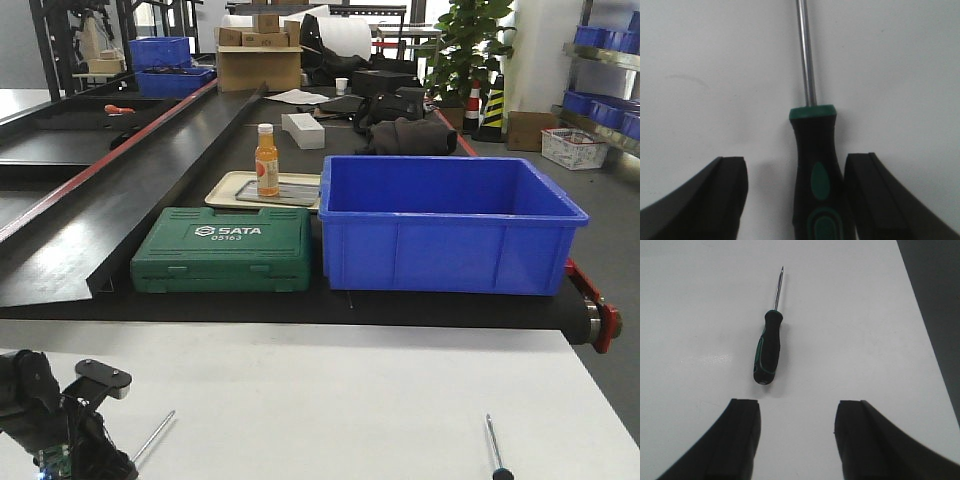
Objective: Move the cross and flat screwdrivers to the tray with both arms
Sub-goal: 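Close the left gripper around the handle of the nearer screwdriver, then close the right gripper around the other screwdriver's green handle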
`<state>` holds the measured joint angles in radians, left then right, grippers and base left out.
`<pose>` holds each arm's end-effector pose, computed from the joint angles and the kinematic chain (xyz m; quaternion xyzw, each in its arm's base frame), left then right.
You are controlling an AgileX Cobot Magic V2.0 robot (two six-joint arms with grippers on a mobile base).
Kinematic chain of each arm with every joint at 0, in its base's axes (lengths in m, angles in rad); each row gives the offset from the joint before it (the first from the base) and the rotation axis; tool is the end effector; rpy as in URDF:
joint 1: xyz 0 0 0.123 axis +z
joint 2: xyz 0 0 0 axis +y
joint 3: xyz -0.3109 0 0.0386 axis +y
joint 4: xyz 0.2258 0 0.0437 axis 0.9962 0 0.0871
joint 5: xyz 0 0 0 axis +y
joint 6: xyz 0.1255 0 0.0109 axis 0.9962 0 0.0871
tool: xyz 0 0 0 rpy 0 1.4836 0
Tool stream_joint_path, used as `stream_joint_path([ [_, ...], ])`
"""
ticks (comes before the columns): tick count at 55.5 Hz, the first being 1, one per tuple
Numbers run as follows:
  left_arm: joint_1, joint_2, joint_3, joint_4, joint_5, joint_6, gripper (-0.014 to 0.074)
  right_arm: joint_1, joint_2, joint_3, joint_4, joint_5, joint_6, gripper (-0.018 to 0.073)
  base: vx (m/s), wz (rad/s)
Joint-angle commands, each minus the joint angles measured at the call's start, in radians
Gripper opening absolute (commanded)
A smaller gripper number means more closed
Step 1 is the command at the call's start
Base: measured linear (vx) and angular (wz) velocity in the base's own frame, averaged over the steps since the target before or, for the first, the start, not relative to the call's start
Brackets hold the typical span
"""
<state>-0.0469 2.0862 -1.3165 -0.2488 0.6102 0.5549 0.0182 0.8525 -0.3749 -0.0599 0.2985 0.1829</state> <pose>0.4140 -0.0372 0.1293 0.2045 0.9655 -0.0472 0.1544 0.1423 0.0004 0.2374 0.0523 0.9027 0.0227 0.4265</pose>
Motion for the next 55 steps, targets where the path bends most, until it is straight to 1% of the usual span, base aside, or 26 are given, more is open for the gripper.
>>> stream_joint_path([
  [1, -0.004, -0.032, -0.03, -0.036, -0.038, 0.008, 0.0535, 0.0, -0.002, -0.034, -0.012, -0.079, -0.005, 0.0426, 0.0, 0.0],
  [6, -0.005, -0.015, -0.03, -0.052, -0.05, 0.009, 0.0535, 0.0, -0.002, -0.034, -0.006, -0.069, -0.002, 0.0416, 0.0, 0.0],
  [13, -0.005, 0.002, -0.031, -0.061, -0.06, 0.022, 0.0535, 0.0, 0.01, -0.034, -0.004, 0.012, -0.002, 0.041, 0.0, 0.0],
  [19, -0.005, 0.015, -0.031, -0.093, -0.074, 0.048, 0.0535, 0.0, 0.039, -0.034, -0.004, 0.067, -0.002, 0.041, 0.0, 0.0],
  [25, -0.005, 0.029, -0.031, -0.128, -0.06, 0.06, 0.0532, 0.0, 0.065, -0.034, -0.004, 0.078, -0.002, 0.041, 0.0, 0.0],
  [29, -0.005, 0.035, -0.031, -0.128, -0.05, 0.06, 0.052, 0.0, 0.081, -0.04, -0.003, 0.074, -0.002, 0.041, 0.0, 0.0],
  [34, -0.005, 0.042, -0.031, -0.128, -0.043, 0.06, 0.0481, 0.0, 0.114, -0.073, -0.003, 0.095, -0.003, 0.041, 0.0, 0.0],
  [39, -0.005, 0.042, -0.031, -0.143, -0.043, 0.06, 0.0398, 0.0, 0.18, -0.149, -0.003, 0.138, -0.011, 0.041, 0.0, 0.0],
  [45, -0.005, 0.04, -0.032, -0.204, -0.018, 0.058, 0.0256, 0.0, 0.282, -0.26, -0.001, 0.186, -0.031, 0.041, 0.0, 0.0],
  [47, -0.005, 0.04, -0.032, -0.227, -0.003, 0.058, 0.019, 0.0, 0.327, -0.296, 0.006, 0.191, -0.043, 0.041, 0.0, 0.0],
  [48, -0.005, 0.04, -0.032, -0.235, 0.003, 0.058, 0.0148, 0.0, 0.354, -0.322, 0.009, 0.191, -0.059, 0.0411, 0.0, 0.0],
  [53, -0.005, 0.04, -0.032, -0.263, 0.037, 0.058, 0.0002, 0.0, 0.443, -0.413, 0.041, 0.187, -0.139, 0.0414, 0.0, 0.0],
  [55, -0.005, 0.04, -0.032, -0.263, 0.047, 0.058, -0.0009, 0.0, 0.487, -0.452, 0.06, 0.187, -0.183, 0.0418, 0.0, 0.0],
])
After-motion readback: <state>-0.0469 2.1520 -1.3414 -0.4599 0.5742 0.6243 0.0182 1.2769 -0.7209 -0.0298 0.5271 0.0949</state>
